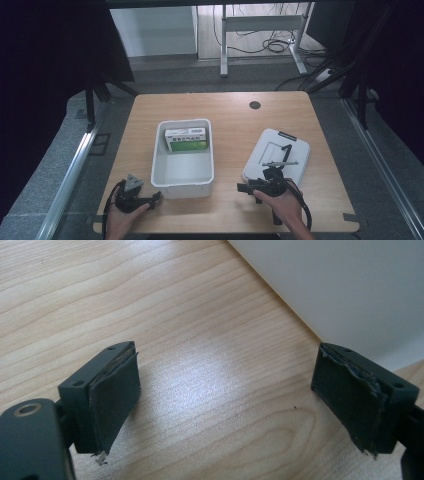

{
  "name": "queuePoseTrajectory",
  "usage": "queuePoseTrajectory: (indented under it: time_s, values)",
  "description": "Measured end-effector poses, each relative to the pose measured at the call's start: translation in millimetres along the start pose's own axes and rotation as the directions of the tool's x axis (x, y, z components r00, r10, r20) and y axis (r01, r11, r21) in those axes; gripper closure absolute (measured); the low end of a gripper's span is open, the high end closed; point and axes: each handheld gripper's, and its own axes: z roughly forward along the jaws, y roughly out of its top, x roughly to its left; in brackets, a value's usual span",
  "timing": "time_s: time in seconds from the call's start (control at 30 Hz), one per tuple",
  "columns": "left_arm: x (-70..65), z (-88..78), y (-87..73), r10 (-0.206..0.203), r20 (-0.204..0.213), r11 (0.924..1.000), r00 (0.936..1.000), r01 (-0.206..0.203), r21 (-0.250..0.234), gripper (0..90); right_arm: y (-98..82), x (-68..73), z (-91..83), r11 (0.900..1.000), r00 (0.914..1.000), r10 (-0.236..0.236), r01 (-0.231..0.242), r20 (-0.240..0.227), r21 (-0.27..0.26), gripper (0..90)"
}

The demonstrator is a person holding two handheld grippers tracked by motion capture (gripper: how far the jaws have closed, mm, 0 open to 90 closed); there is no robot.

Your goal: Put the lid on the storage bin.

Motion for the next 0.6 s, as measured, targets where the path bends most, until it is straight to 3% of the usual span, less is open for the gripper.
queuePoseTrajectory:
  time_s: [0.6]
  values:
    - [1.1,-0.5,-0.4,0.007,0.004,1.0000,1.0000,-0.007,0.001,11.9,3.5,3.8,3.0,1.000,0.9998,-0.018,0.018,-0.001,0.012,37.6]
